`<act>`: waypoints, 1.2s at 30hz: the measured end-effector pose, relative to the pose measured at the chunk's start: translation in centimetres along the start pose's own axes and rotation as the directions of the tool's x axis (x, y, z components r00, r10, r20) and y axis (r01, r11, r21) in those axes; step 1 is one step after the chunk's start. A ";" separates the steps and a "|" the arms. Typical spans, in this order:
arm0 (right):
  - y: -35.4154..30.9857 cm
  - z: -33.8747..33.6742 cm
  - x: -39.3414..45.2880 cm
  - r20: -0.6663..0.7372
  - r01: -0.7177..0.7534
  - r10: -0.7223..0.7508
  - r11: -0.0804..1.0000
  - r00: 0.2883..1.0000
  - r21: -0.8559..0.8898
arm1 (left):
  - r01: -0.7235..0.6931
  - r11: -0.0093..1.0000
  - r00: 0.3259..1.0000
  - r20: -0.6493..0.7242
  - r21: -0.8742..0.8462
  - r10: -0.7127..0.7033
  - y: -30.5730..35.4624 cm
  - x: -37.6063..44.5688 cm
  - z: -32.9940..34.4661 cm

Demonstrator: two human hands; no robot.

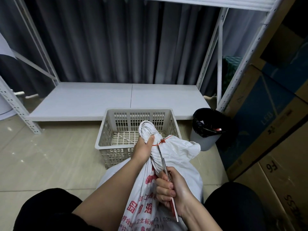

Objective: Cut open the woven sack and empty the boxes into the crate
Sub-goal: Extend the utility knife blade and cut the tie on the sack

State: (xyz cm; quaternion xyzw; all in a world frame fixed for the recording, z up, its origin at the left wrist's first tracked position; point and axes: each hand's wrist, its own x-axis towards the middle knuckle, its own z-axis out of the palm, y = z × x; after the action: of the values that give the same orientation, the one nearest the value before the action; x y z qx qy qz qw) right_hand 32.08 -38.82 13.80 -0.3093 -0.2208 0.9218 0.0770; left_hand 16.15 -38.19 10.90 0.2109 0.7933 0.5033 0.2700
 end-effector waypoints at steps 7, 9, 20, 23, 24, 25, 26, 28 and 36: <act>-0.2 -0.2 -0.4 -0.021 0.016 -0.018 0.998 1.000 -0.055 | 0.030 0.999 0.999 0.013 0.033 -0.031 0.2 0.4 0.3; -0.1 -0.2 -0.5 -0.018 0.020 -0.021 0.998 1.000 -0.060 | 0.041 0.999 0.999 0.021 0.022 -0.042 0.1 0.4 0.3; -1.6 -0.4 1.3 0.025 -0.037 0.038 0.999 0.999 -0.036 | -0.008 1.000 0.998 0.064 0.012 0.007 0.1 -0.4 0.1; -1.2 -0.5 1.9 0.058 -0.055 0.056 0.998 0.997 -0.008 | -0.025 1.000 0.997 0.068 -0.002 0.025 0.0 -0.7 -0.3; -1.2 -0.6 2.1 0.064 -0.052 0.052 0.999 0.997 -0.005 | -0.030 1.000 0.997 0.074 0.004 0.029 -0.1 -0.7 -0.2; -1.4 -0.6 2.3 0.067 -0.047 0.046 0.999 0.997 0.002 | -0.043 0.999 0.995 0.085 0.012 0.042 -0.2 -0.7 -0.1; -1.5 -0.7 2.4 0.068 -0.042 0.041 0.999 0.997 0.011 | -0.049 0.999 0.994 0.097 0.020 0.047 -0.3 -0.7 0.0; -1.5 -0.6 2.7 0.077 -0.047 0.045 0.998 0.996 0.031 | -0.058 0.998 0.991 0.117 0.010 0.057 -0.4 -0.9 0.0; -0.2 0.0 2.0 0.120 -0.038 0.029 0.996 0.992 0.076 | 0.025 1.000 0.998 0.057 0.010 -0.025 -0.6 -1.1 -0.3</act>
State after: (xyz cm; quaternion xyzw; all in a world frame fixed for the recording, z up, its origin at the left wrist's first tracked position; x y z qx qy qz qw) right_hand 30.51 -38.07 12.78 -0.2542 -0.1835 0.9477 0.0601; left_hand 16.79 -39.29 10.73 0.2167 0.7901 0.4899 0.2979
